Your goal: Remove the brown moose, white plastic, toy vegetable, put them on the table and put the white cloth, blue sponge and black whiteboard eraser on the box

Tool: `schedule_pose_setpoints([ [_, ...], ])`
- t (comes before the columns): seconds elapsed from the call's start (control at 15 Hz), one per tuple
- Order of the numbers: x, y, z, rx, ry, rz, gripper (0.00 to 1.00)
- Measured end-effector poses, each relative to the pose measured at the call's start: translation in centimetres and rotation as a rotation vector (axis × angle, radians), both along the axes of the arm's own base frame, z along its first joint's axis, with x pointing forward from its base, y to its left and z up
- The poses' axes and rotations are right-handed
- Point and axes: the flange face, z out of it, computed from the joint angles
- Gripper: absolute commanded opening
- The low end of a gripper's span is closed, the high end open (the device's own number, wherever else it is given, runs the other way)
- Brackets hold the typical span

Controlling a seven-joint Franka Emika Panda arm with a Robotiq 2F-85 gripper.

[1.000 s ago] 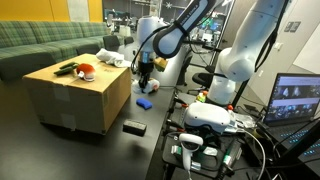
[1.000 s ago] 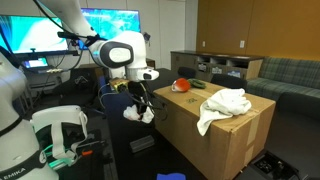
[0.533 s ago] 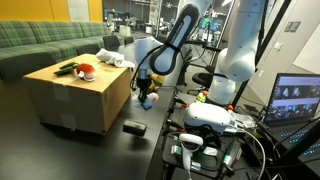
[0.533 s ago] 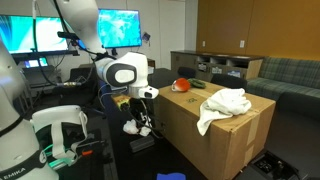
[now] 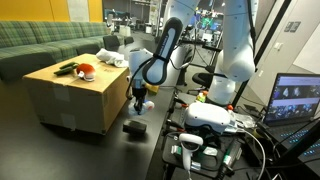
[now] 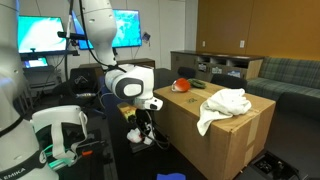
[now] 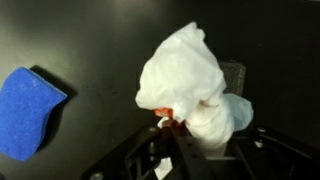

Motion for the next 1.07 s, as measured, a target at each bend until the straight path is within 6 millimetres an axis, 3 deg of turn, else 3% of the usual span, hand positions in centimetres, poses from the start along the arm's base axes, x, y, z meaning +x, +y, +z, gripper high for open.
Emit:
schedule_pose_setpoints([
  [0.33, 1.2, -1.5, -1.4, -0.011, -0.013, -0.023, 0.96],
  [0.4, 1.4, -2.0, -1.5, -0.016, -0.018, -0.025, 0.99],
  [0.8, 2.5, -3.8, -1.1, -0.032, -0.058, -0.038, 1.0],
  [1.07, 3.4, -6.5, -0.7, -0.057, -0.093, -0.065, 1.0],
])
